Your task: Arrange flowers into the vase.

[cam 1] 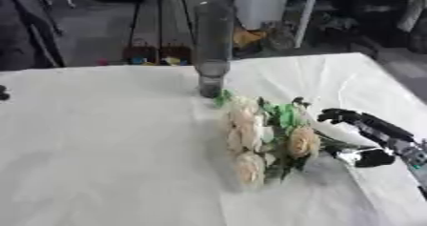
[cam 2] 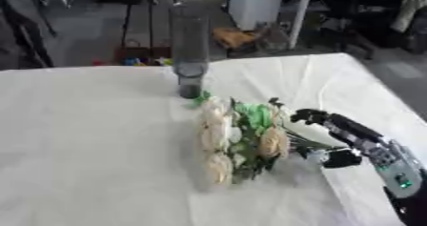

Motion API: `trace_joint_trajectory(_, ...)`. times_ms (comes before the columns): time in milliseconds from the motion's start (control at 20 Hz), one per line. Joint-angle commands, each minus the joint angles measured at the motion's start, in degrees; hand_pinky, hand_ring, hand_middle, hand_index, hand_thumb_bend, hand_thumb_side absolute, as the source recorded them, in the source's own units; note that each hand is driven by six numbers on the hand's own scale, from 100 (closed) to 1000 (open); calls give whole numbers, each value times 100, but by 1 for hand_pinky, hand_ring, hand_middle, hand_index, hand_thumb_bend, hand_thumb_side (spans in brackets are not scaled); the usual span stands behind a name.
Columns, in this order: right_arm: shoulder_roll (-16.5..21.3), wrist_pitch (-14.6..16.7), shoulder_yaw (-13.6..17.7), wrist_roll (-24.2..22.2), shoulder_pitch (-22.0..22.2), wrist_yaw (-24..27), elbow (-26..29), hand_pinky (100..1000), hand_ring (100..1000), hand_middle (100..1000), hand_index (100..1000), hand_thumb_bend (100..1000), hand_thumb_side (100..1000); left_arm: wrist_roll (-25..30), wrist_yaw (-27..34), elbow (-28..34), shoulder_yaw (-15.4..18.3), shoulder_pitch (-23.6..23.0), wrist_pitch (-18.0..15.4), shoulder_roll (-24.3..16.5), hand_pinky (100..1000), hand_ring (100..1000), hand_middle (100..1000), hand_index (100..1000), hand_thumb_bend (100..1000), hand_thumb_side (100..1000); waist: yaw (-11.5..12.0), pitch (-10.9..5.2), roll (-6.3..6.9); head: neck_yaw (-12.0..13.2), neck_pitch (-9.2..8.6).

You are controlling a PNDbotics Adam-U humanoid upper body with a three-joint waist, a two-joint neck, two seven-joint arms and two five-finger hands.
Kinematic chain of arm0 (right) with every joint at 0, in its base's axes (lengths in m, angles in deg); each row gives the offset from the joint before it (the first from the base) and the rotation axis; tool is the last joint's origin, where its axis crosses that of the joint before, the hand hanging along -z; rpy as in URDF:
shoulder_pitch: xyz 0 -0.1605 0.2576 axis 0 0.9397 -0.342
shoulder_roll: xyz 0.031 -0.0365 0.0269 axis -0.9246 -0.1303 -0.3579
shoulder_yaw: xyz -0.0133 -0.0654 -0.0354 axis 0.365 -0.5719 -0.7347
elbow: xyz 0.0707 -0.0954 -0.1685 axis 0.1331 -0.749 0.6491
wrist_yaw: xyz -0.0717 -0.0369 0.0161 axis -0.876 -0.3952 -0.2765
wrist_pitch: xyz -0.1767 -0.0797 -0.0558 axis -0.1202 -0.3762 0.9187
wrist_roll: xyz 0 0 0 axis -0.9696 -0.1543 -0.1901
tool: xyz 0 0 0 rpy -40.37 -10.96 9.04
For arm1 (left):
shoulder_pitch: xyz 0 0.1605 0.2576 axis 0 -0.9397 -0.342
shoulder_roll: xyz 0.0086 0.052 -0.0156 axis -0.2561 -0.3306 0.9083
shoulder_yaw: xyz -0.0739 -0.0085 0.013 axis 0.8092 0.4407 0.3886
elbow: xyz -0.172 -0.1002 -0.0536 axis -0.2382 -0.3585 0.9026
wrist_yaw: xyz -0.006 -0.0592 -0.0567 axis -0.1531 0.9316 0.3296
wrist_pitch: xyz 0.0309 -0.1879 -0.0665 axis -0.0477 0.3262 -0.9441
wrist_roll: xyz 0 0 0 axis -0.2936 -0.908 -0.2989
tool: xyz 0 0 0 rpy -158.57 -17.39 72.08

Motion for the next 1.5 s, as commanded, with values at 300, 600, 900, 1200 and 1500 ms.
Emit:
trace_joint_trajectory(300, 87, 660, 98, -470, -130, -329, -201, 828, 992, 832, 948, 296, 449, 28, 26, 62, -1, 43, -3, -92, 593, 595, 678, 679, 701, 620, 15, -53, 21, -38, 34)
trace_joint_trajectory(600, 59, 660, 158, -314, -184, -586, -393, 826, 990, 831, 947, 300, 453, 35, 31, 63, -2, 45, -4, -87, 593, 595, 678, 679, 701, 620, 23, -53, 31, -49, 32)
trace_joint_trajectory(900, 29, 660, 243, -88, -244, -896, -528, 819, 982, 825, 941, 311, 444, 38, 35, 59, -3, 42, -4, -81, 594, 595, 678, 679, 700, 621, 32, -53, 39, -59, 31)
trace_joint_trajectory(1200, 26, 660, 378, 259, -286, -1237, -622, 814, 973, 819, 935, 321, 431, 38, 40, 56, 0, 33, -5, -78, 594, 595, 678, 679, 700, 621, 37, -52, 44, -61, 28)
trace_joint_trajectory(1500, 10, 660, 458, 554, -326, -1560, -701, 806, 965, 815, 931, 326, 423, 34, 41, 56, 1, 32, -5, -82, 594, 595, 678, 679, 700, 621, 31, -48, 50, -66, 29)
